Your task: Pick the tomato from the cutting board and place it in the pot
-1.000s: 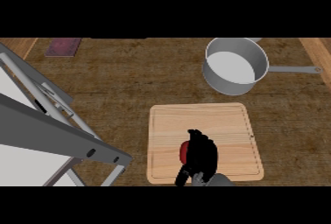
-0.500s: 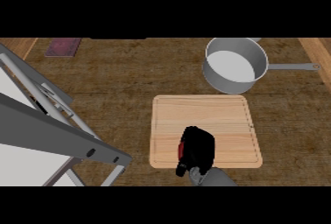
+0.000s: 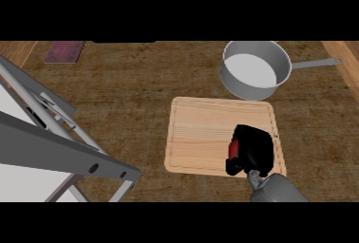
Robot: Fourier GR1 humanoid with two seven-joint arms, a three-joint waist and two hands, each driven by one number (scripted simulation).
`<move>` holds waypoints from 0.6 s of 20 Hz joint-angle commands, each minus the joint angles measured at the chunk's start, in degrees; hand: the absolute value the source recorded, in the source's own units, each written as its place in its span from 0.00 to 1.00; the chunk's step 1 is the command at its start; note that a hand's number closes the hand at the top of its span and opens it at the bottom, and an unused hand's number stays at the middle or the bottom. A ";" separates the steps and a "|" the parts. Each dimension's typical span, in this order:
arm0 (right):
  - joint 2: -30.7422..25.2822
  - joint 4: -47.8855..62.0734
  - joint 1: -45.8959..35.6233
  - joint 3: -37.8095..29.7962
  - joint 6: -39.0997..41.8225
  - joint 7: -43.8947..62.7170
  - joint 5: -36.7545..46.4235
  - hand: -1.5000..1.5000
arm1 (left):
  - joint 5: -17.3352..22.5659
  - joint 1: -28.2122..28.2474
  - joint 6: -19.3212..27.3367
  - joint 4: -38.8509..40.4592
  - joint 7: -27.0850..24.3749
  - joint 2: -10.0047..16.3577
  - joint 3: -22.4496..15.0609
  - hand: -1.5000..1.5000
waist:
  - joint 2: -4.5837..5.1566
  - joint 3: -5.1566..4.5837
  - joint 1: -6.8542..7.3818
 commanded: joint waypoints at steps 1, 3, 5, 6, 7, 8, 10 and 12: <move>-15.14 0.08 -0.30 -6.90 1.02 -13.89 -5.77 1.00 | 0.02 0.16 0.45 -0.60 -0.29 -0.29 0.15 0.50 | 0.55 0.32 -1.09; -20.04 1.23 -0.65 -9.10 0.93 -19.17 -7.24 1.00 | 0.23 0.69 0.15 -0.77 -0.13 0.06 0.40 0.50 | 0.67 0.46 -0.94; -25.88 1.53 -1.12 -12.83 -0.66 -26.03 -9.53 1.00 | 0.44 0.62 0.59 -0.48 0.36 0.16 1.14 0.50 | 0.45 0.49 -1.80; -27.77 2.29 -2.16 -15.47 -1.09 -29.24 -11.92 1.00 | 0.41 1.06 0.34 -0.86 0.05 -0.21 0.57 0.50 | 0.52 0.53 -1.23; -29.57 1.92 -2.44 -17.95 -2.27 -32.88 -14.36 1.00 | 1.02 0.90 0.18 -0.89 0.34 0.14 1.32 0.50 | 0.22 0.56 -1.64; -30.72 2.58 -2.72 -20.34 -2.88 -36.45 -17.27 1.00 | 0.64 1.21 0.22 -0.87 0.44 0.25 1.12 0.50 | 0.32 0.64 -1.55; -32.88 2.48 -3.94 -25.10 -4.92 -43.05 -21.93 1.00 | 0.65 1.34 0.51 -1.01 0.81 -0.36 0.82 0.50 | 0.03 0.73 -2.06; -35.04 3.58 -5.63 -29.31 -6.12 -50.60 -26.20 1.00 | 0.29 1.17 0.17 -1.06 0.62 -0.29 0.27 0.50 | 0.15 0.70 -1.57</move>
